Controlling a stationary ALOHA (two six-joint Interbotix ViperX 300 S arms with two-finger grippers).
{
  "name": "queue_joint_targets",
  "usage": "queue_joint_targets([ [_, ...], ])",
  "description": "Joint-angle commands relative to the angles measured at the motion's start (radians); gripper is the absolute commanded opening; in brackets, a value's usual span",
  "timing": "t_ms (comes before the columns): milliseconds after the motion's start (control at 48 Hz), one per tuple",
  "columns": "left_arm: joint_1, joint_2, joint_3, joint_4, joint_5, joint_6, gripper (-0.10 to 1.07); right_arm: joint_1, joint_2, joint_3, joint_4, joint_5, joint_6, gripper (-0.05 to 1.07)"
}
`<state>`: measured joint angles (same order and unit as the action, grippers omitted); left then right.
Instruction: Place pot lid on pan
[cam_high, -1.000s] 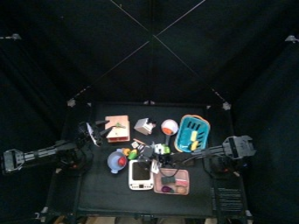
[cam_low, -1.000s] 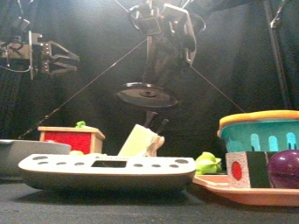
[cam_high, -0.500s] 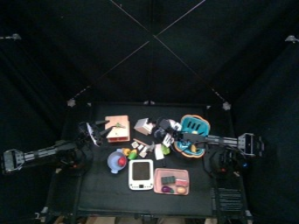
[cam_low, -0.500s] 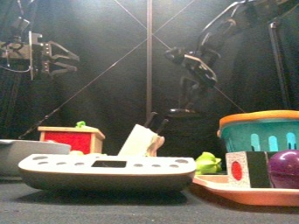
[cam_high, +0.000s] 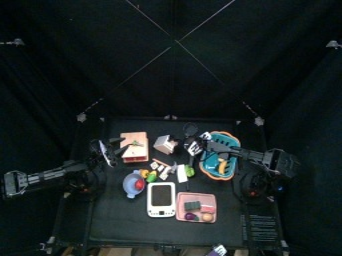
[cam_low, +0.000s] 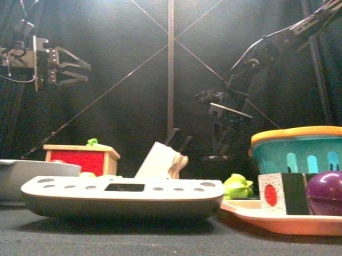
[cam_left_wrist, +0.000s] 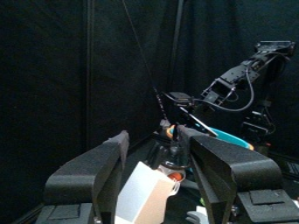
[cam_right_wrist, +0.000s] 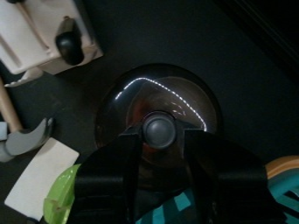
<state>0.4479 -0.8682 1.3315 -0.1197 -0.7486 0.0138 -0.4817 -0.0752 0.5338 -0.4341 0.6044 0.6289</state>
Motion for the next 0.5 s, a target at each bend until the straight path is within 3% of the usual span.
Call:
queue_joint_targets([
  [0, 0.002, 0.005, -0.014, -0.002, -0.003, 0.002, 0.86, -0.029, 0.011, -0.017, 0.008, -0.012, 0.003, 0.65],
  [479, 0.003, 0.003, -0.012, 0.0, -0.005, 0.003, 0.86, -0.066, 0.083, -0.029, 0.043, -0.032, 0.002, 0.65],
])
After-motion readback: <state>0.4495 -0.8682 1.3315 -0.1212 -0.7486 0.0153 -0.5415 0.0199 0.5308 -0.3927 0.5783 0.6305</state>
